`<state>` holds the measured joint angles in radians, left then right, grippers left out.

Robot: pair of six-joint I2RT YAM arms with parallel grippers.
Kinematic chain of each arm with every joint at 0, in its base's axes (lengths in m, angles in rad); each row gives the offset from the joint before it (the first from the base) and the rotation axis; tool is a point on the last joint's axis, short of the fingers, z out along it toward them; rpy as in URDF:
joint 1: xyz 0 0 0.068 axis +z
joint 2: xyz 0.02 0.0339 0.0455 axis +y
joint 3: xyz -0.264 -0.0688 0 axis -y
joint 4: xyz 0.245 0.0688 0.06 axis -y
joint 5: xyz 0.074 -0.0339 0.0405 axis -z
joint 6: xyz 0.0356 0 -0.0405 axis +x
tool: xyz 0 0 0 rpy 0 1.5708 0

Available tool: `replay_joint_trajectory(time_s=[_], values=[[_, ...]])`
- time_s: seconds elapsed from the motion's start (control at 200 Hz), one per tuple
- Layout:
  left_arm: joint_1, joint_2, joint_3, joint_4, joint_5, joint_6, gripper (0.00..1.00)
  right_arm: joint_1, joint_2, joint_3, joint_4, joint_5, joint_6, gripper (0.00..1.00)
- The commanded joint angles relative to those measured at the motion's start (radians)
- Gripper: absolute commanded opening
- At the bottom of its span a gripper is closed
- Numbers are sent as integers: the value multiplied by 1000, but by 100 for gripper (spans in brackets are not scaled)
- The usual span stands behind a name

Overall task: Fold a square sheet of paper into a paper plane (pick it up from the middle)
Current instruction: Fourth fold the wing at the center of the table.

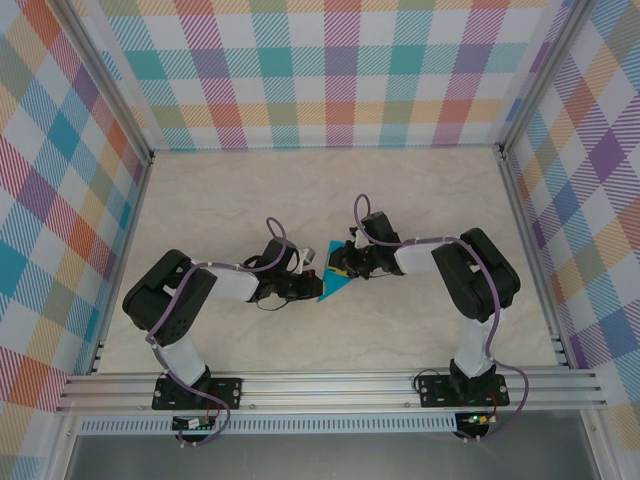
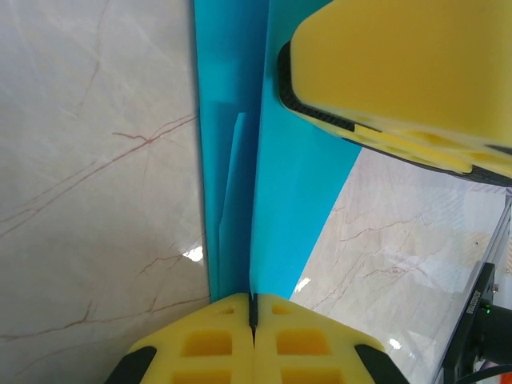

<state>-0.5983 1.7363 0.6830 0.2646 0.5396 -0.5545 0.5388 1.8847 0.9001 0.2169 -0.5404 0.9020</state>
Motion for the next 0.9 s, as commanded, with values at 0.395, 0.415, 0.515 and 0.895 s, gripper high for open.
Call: replay_joint_trajectory(time_s=[0.395,0.415,0.515,0.895], values=[[18,11,-51,-8,-70,-99,0,-25,-146,-35,-45,8,-31,26],[18,11,-50,-12,-72,-101,0,-24,-140,-34,-41,5,-29,26],[19,3,-53,-15,-91,-107,0,-17,-110,-25,-29,-11,-22,25],[19,-18,-73,22,-99,-151,0,-2,-19,41,-27,-55,-25,25]])
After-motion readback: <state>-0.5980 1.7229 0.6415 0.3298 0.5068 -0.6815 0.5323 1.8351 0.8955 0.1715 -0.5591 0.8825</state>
